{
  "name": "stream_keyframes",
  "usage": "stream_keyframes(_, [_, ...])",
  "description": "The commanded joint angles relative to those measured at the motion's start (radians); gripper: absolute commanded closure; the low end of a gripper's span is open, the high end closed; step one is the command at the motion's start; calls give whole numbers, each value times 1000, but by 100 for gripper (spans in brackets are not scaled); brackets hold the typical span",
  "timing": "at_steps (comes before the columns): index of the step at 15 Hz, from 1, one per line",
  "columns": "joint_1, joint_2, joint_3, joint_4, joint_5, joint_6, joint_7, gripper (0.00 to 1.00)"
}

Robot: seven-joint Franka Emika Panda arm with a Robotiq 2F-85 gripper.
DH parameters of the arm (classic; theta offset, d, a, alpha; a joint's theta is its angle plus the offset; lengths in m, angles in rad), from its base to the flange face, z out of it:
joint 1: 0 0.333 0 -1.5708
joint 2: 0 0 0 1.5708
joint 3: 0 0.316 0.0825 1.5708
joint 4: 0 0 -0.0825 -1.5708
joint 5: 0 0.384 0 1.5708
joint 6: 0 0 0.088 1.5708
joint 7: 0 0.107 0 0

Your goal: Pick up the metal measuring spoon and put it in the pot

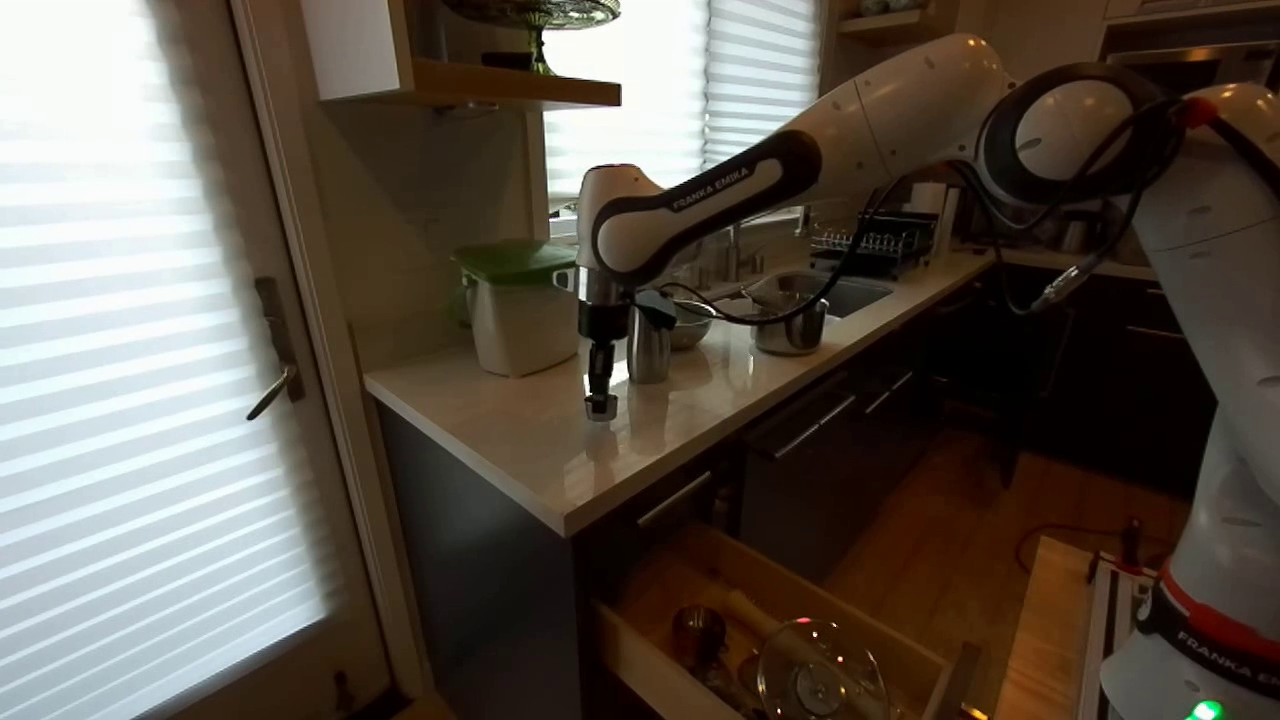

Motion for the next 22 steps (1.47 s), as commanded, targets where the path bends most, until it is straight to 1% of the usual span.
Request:
stream_keyframes(1, [-16, -86, 35, -61, 58, 67, -4, 99])
stream_keyframes(3, [-14, -141, 47, -93, 84, 148, 3, 99])
stream_keyframes(5, [-9, -209, 49, -139, 97, 258, 33, 99])
stream_keyframes(7, [4, -297, 28, -203, 72, 370, 104, 99])
stream_keyframes(9, [-1, -390, 8, -280, 65, 466, 174, 99])
stream_keyframes(11, [-10, -483, -19, -373, 60, 559, 244, 99])
stream_keyframes(13, [-31, -581, -57, -468, 64, 624, 301, 99])
stream_keyframes(15, [-51, -670, -97, -564, 35, 679, 381, 99])
stream_keyframes(16, [-30, -553, -77, -414, 63, 621, 307, 96])
stream_keyframes(18, [-47, -625, -103, -492, 49, 646, 342, 96])
stream_keyframes(20, [-48, -654, -105, -525, 47, 649, 352, 96])
stream_keyframes(21, [-47, -656, -103, -531, 47, 652, 357, 99])
stream_keyframes(22, [-87, -665, -117, -528, -17, 678, 428, 99])
